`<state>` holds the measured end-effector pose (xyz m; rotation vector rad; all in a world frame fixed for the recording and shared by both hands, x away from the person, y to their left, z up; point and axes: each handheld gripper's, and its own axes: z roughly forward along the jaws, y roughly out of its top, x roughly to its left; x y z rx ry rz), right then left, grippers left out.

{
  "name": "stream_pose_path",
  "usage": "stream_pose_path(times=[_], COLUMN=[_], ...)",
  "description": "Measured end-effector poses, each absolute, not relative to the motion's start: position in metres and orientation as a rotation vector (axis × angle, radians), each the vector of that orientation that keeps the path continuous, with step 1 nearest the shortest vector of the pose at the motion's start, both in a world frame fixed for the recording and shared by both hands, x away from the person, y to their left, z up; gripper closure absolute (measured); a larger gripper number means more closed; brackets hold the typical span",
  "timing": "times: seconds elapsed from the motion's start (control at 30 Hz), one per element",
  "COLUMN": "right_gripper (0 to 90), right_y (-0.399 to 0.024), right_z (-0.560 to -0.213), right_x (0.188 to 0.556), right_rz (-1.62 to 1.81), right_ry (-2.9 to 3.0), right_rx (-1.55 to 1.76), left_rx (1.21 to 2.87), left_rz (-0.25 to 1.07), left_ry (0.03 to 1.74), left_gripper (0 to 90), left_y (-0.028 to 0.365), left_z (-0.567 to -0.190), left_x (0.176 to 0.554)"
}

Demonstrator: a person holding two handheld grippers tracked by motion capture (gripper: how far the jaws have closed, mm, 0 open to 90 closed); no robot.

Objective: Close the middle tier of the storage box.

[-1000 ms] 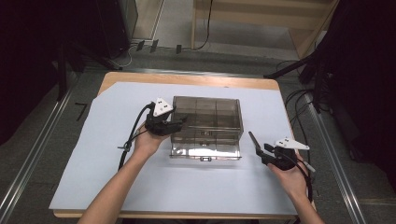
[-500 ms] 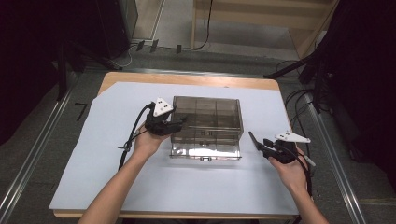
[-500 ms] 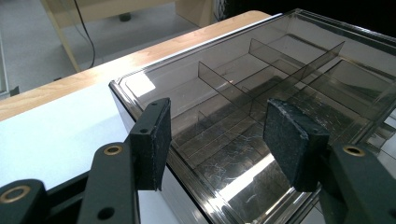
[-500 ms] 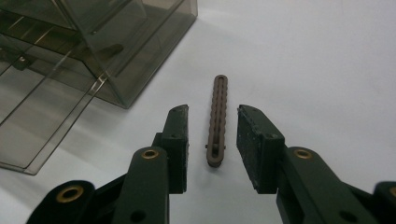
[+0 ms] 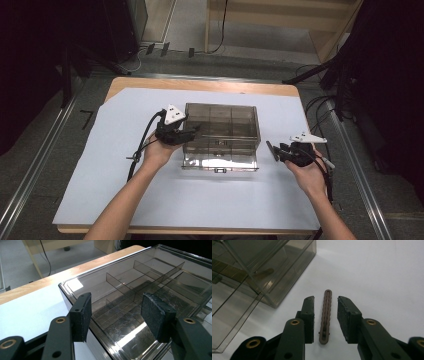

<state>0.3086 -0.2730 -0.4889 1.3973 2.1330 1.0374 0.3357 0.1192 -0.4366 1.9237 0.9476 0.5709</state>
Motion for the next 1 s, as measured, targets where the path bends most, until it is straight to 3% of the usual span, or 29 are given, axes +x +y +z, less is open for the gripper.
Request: stream_pose_path(times=[1.0], right_gripper=[78.4], right_y=[-0.262], right_z=[-0.514], right_x=[0.329], right_rz=[0.896], right_ry=[2.21], right_rx=[1.456], left_rx=[1.939], left_rz=[0.565], left_ry=[0.953], left_gripper=[43.3], left_y=[0.119], left_z=[-0.435], left_x=[0.337])
